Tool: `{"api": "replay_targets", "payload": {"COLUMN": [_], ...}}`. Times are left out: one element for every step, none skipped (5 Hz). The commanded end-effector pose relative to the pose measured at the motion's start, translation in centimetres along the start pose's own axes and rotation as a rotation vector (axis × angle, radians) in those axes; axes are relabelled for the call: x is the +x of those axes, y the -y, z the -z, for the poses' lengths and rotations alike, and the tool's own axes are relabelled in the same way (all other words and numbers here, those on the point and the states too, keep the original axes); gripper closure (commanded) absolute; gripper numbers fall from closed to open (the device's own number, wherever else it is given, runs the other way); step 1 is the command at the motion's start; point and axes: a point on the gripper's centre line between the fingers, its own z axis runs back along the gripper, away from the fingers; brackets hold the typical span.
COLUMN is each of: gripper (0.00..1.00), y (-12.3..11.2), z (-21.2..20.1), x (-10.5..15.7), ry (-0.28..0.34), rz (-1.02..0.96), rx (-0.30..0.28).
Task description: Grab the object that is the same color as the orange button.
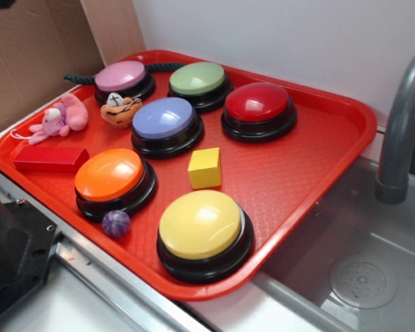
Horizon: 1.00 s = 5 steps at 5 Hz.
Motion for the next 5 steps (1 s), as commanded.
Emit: {"api": "replay_targets", "payload": {"gripper": [0.00, 0.00, 0.00, 0.00, 0.00], "y": [-2.1, -3.8, -5.9, -7.4, -9.8], "z": [2.6, 4.9, 7.6, 10.0, 13.8], "x": [3.8, 5.8, 7.3, 7.9, 9.0], "ry": [-0.061, -0.049, -0.007, 0.046, 0.117], "rz": [-0.204, -0.355, -0.577, -0.780, -1.021], "rx": [-0.096, -0.149, -0.197, -0.214, -0.172]}}
